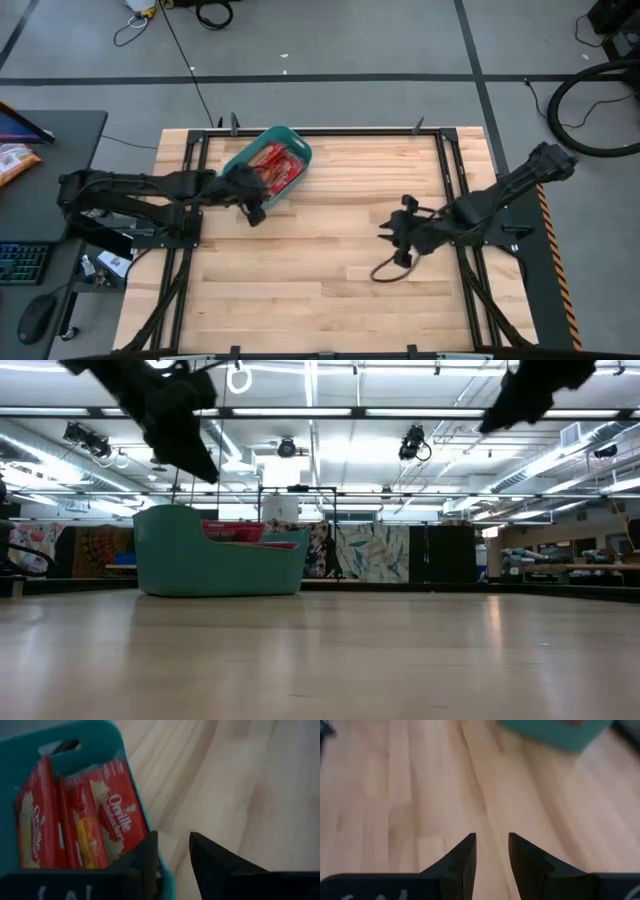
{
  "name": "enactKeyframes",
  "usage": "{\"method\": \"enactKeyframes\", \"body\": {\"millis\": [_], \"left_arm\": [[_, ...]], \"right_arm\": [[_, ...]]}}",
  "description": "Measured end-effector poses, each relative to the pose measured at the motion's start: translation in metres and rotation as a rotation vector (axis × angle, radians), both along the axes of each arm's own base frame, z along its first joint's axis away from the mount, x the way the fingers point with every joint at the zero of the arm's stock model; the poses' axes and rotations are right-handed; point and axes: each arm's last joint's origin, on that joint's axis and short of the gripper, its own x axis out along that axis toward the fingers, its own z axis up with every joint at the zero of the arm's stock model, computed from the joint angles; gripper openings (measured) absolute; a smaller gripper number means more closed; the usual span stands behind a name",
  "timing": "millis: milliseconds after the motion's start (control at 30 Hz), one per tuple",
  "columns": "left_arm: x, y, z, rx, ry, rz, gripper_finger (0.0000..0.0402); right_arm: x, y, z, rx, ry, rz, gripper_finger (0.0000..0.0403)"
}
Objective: Sort popcorn bags into baskets
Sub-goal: Return to Home Position
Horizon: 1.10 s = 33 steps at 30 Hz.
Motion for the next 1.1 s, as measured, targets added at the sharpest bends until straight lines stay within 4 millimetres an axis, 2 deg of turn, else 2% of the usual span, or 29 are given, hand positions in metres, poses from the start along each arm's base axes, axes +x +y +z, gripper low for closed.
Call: {"method": "enactKeyframes", "body": {"millis": [200,333,567,800,1100], "left_arm": [[-0.03,-0.003,-0.003,-0.006,-0.298,-0.027,0.0116],[-0.049,-0.005,-0.003,-0.003,-0.45,-0.056,0.0116],[-0.073,-0.006,-0.026,0.012,-0.634,-0.058,0.0116],[-0.083,-0.006,-0.041,0.033,-0.804,-0.08,0.0116],[-0.092,-0.007,-0.067,0.099,-0.885,-0.091,0.0116]], "right_arm": [[-0.021,-0.012,0.031,-0.033,-0.18,-0.033,0.0118],[-0.027,-0.017,0.036,-0.01,-0.31,-0.004,0.0118],[-0.037,-0.035,0.013,0.015,-0.436,-0.008,0.0118],[-0.052,-0.058,-0.012,-0.017,-0.538,-0.067,0.0118],[-0.075,-0.087,-0.034,-0.068,-0.633,-0.098,0.0118]]}}
